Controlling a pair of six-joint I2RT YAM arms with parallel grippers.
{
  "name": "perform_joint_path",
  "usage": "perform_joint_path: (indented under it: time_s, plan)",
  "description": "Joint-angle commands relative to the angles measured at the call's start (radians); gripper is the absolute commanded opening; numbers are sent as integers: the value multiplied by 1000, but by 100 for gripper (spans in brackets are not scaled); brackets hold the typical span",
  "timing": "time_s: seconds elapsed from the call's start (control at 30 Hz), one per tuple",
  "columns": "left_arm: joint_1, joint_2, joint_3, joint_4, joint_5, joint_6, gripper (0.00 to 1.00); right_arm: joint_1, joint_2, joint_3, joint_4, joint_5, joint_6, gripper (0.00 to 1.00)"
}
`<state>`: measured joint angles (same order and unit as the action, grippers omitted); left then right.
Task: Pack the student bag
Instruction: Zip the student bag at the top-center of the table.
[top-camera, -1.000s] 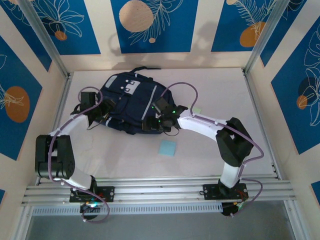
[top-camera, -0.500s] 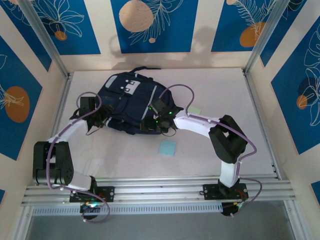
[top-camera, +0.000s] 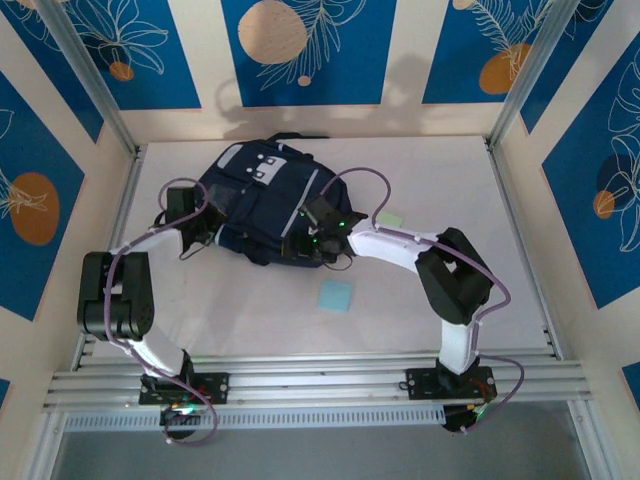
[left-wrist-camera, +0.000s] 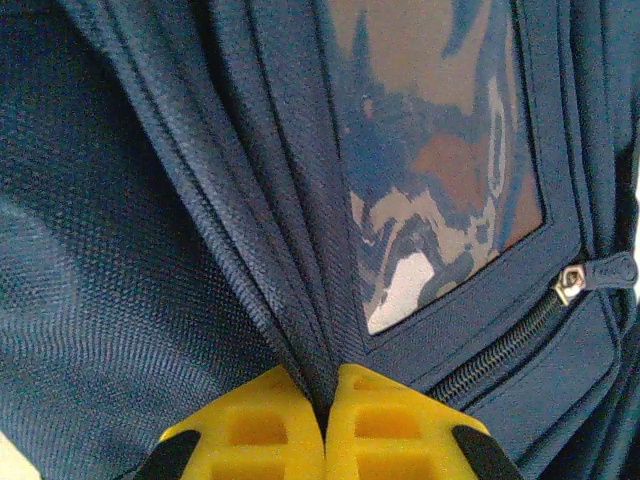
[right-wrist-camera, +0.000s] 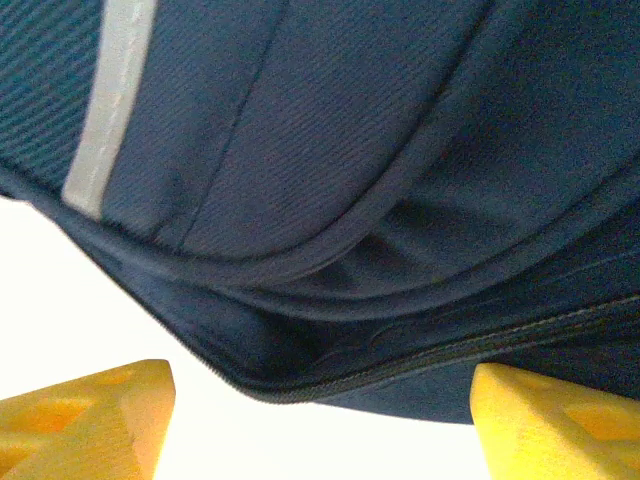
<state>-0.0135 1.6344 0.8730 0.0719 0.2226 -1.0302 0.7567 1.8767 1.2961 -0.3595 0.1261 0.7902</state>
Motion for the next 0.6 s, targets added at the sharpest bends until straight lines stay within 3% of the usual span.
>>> perform_joint_path:
  time_s: [0.0, 0.33, 0.57]
  plan:
    - [5, -53, -65, 40, 32, -6, 0, -58, 52, 37, -27, 46, -31, 78]
    - [-60, -250, -212, 15, 31, -103, 0, -168, 74, 151, -35, 87, -152, 77]
    - [-133, -304, -198, 29, -58, -176, 0, -82, -51, 150, -166, 65, -127, 77]
